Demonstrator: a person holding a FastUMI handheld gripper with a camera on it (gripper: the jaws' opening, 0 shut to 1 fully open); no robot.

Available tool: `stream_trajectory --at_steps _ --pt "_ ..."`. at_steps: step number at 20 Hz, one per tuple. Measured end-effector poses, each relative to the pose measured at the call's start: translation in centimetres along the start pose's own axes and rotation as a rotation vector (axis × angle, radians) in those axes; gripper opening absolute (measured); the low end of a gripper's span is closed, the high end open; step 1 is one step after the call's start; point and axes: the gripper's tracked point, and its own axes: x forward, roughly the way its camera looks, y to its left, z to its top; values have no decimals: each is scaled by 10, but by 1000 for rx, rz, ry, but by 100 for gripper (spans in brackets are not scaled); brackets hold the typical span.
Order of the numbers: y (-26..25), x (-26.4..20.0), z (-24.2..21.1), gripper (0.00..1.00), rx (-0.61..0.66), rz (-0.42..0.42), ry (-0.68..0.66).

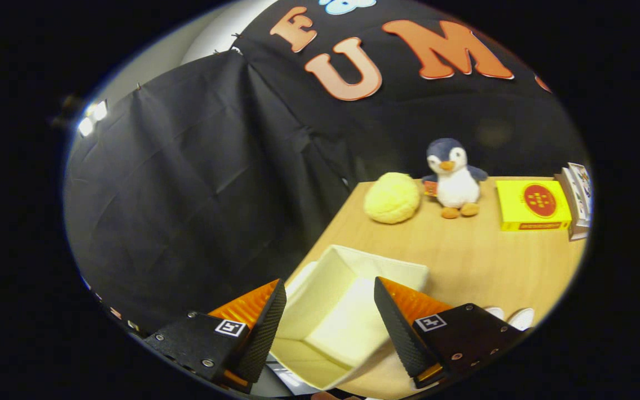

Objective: Open the storage box then place both shoes into the box .Put the left shoe in first, then the right shoe, with the right side of both shoes facing outward in a uniform manner.

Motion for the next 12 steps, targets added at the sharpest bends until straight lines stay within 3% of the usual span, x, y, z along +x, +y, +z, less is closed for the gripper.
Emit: stream_trajectory --at_steps 6,12 --pt "-131 -28 -97 95 -36 -279 132" --pt "-179 -45 -187 92 -59 -377 260"
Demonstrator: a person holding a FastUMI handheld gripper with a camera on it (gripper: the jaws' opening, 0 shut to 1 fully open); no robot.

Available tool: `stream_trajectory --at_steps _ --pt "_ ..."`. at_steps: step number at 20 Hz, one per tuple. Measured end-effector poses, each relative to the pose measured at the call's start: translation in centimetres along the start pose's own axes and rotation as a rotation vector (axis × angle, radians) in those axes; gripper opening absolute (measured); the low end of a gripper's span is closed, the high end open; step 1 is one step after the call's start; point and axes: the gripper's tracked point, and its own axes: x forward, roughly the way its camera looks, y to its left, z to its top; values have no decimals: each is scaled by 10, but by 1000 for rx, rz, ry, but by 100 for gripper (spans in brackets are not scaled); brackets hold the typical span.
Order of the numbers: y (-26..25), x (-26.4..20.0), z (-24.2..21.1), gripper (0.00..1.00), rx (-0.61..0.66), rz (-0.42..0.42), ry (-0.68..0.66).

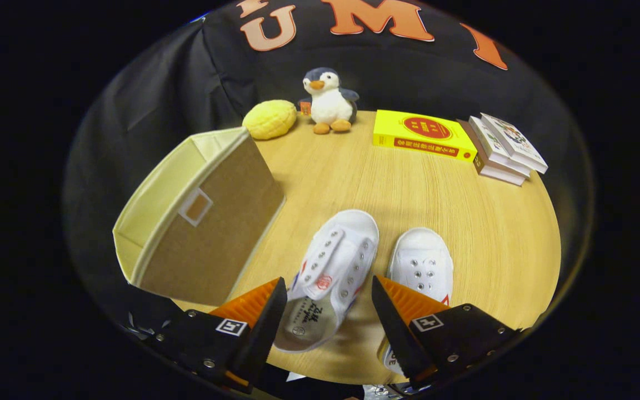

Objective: Open the storage box then place both shoes into the box .Put the left shoe in first, then the right shoe, with the right side of both shoes facing outward in a uniform manner.

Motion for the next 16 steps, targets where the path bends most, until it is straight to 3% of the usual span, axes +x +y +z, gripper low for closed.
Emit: stream_trajectory --at_steps 8,11,12,13,16 --pt "-19 40 -28 70 -6 -88 70" --pt "-11 50 -24 39 84 -47 65" --pt "-12 49 -25 32 116 -44 78" --pt "-11 49 -23 18 160 -41 90" --pt "-16 44 -16 4 265 -41 84"
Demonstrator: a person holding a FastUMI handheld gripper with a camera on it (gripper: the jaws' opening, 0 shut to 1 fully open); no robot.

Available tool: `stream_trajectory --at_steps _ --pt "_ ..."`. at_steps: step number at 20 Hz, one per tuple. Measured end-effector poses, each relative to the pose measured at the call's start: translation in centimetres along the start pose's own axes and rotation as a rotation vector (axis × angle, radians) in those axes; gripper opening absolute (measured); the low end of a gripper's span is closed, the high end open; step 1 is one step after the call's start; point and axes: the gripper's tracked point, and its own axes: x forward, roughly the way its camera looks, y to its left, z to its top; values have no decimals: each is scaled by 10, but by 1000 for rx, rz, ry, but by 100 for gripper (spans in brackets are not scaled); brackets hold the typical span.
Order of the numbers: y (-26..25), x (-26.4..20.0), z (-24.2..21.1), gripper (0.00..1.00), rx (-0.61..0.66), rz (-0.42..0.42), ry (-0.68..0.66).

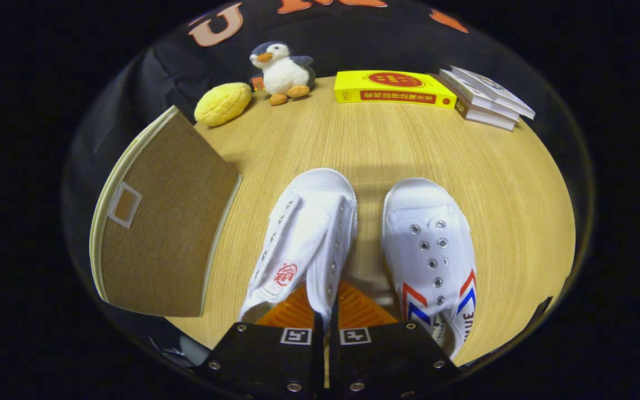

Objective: Open the storage box then place both shoes into the box .Put the left shoe in first, then the right shoe, with the right side of both shoes facing outward in a uniform manner.

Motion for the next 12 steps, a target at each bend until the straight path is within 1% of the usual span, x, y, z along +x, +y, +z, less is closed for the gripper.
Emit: stream_trajectory --at_steps 1,3,6,7,8,9,11,12 --pt "2 -5 6 1 31 8 -18" --pt "8 -17 18 1 83 12 -42" --pt "32 -43 40 1 156 57 -74" --pt "41 -53 49 1 165 67 -96" --pt "44 -59 57 1 149 56 -116" --pt "52 -67 63 1 143 68 -131" --pt "64 -75 79 1 118 73 -200" --pt "73 -80 82 1 118 88 -209"
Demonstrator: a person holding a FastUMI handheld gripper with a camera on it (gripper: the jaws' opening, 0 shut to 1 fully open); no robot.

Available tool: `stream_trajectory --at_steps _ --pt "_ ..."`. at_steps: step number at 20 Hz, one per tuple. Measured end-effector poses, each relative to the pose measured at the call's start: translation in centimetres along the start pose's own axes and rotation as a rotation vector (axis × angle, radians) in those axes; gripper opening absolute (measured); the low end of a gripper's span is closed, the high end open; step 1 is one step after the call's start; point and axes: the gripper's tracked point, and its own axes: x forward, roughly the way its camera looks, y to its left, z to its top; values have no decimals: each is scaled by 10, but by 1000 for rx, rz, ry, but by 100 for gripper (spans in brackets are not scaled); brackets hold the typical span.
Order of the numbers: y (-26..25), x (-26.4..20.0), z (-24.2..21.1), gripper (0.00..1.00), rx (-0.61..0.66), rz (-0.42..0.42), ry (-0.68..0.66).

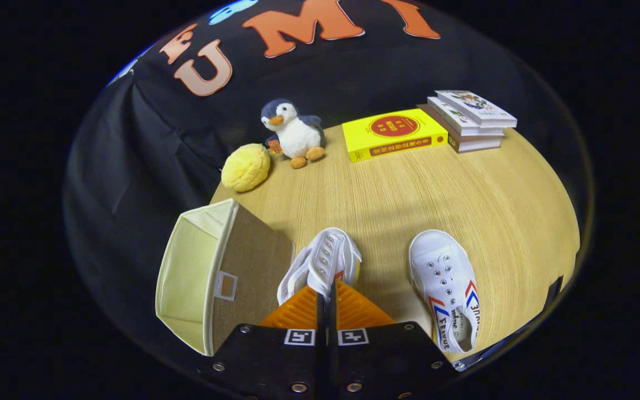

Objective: Open the storage box then place both shoes into the box .Put the left shoe in first, then the right shoe, with the right side of both shoes facing outward in a uniform manner.

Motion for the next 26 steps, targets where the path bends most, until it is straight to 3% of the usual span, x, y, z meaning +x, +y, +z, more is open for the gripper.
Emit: stream_trajectory --at_steps 6,9,12,16,26 --pt "64 -42 40 1 -3 92 -102" --pt "93 -65 66 0 -76 117 -163" --pt "133 -66 72 0 -86 179 -174" --pt "181 -45 56 1 -115 225 -122" --pt "235 43 -20 3 -33 192 121"
